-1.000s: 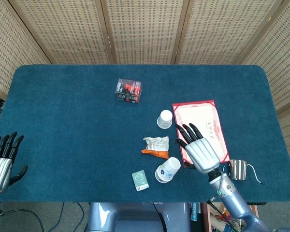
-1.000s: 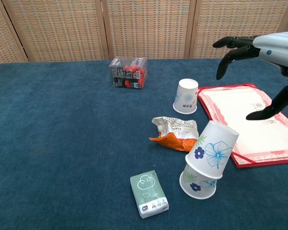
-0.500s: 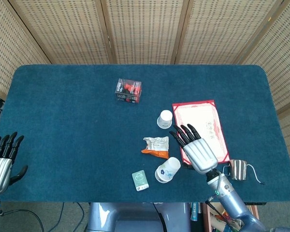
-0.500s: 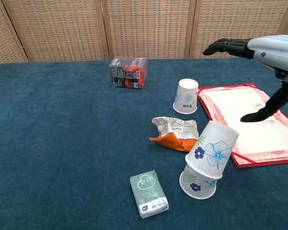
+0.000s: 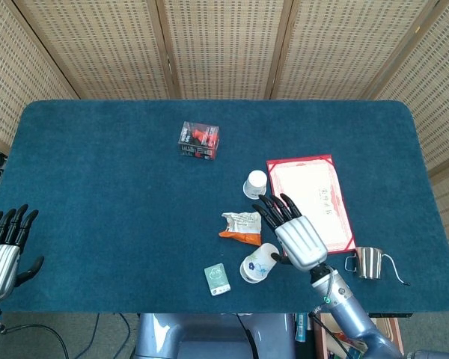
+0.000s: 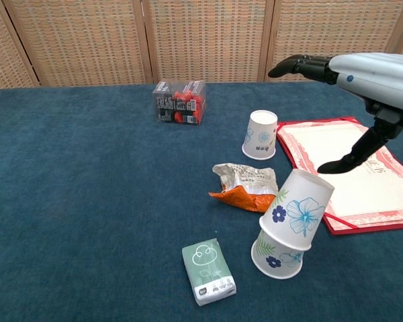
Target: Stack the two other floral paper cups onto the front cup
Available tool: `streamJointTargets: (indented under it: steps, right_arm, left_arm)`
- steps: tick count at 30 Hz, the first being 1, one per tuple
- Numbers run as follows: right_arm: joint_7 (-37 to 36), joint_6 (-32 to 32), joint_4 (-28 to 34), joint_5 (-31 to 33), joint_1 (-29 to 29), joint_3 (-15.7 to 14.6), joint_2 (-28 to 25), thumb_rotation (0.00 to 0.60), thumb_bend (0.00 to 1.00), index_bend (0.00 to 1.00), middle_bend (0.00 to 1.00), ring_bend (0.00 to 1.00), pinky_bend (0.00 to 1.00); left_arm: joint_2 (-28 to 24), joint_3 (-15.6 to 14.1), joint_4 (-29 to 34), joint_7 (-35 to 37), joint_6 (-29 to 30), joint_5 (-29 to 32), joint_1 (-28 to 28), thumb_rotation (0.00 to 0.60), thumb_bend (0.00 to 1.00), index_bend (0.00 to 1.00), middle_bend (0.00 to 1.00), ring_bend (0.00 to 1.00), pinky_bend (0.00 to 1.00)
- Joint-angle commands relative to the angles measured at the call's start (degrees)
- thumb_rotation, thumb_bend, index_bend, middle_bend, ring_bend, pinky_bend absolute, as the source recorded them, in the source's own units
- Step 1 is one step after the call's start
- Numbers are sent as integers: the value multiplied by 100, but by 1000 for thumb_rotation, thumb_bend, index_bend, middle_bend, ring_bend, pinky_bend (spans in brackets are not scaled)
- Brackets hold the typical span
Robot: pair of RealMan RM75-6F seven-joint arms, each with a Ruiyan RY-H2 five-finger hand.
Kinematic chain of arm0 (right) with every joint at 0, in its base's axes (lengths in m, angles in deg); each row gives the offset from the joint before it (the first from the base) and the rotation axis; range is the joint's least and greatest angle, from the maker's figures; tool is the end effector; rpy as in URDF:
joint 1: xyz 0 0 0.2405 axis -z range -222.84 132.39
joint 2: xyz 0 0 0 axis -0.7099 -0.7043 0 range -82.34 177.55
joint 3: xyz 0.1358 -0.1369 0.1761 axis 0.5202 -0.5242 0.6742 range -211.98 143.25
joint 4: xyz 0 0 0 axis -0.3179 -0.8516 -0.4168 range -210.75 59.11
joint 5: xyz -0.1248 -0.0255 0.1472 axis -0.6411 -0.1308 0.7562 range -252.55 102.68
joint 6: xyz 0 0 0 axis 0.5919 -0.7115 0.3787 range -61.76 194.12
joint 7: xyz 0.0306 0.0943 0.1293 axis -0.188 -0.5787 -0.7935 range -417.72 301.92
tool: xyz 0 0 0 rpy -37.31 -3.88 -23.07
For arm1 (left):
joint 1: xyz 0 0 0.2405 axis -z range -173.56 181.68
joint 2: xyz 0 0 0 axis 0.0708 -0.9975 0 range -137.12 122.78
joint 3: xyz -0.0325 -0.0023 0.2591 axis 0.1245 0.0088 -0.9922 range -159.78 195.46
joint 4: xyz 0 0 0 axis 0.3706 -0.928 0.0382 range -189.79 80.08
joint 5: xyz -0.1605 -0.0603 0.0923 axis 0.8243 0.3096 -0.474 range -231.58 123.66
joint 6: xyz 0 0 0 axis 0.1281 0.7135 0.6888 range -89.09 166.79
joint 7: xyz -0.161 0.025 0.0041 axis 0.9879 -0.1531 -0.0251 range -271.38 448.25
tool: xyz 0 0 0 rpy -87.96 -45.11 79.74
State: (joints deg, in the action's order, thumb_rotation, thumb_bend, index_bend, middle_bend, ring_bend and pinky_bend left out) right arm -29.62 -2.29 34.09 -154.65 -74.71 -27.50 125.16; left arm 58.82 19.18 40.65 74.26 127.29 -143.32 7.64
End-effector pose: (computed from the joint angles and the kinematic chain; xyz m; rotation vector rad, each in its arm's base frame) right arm -0.1254 -0.2752 0.0601 1.8485 -0.7950 1.1126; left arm -0.2908 0.1860 0.1620 -1.4525 -0.7451 -0.8202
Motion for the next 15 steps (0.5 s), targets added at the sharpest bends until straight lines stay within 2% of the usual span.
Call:
streamJointTargets:
  steps: [1,10,15]
  right_arm:
    - [-2,6,-44,12,-17,11,42,600,69,92,0,0,0]
    - [-6,63,-136,65,-42,-28,156,600,69,92,0,0,0]
    - [-69,58,110,-84,-25,-128,185,600,69,92,0,0,0]
  left_arm:
    - [-2,1,-2,3,0,3,-1,600,309,0,0,0,0]
    - [0,3,-14,11,-8,7,3,600,308,0,0,0,0]
    - [7,-1,-11,2,-18,6,8,600,308,0,0,0,0]
